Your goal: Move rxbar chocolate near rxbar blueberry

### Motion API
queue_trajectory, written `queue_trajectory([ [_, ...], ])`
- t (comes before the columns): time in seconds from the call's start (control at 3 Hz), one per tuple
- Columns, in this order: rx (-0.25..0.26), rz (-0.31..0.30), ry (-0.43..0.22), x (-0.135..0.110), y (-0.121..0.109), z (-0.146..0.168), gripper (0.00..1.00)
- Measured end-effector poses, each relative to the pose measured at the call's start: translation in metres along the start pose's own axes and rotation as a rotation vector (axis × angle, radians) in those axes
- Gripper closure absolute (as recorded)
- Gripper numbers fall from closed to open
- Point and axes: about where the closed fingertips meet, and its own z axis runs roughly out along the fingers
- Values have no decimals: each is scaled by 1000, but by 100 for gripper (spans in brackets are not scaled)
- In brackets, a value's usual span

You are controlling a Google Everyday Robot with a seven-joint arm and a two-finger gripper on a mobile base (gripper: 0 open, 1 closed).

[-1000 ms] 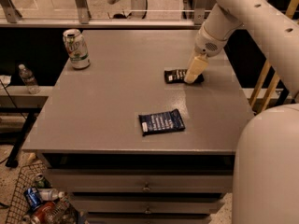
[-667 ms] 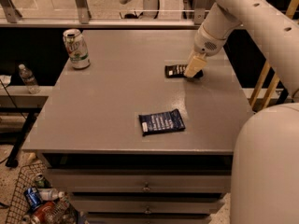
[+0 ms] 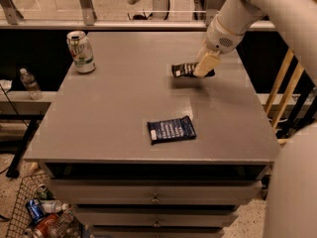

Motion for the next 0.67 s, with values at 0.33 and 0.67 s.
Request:
queue_trajectory([
  [0.33,32,-59,-47,-28,37,-48,100],
  [0.67,19,-58,-70,-34,70,-68,100],
])
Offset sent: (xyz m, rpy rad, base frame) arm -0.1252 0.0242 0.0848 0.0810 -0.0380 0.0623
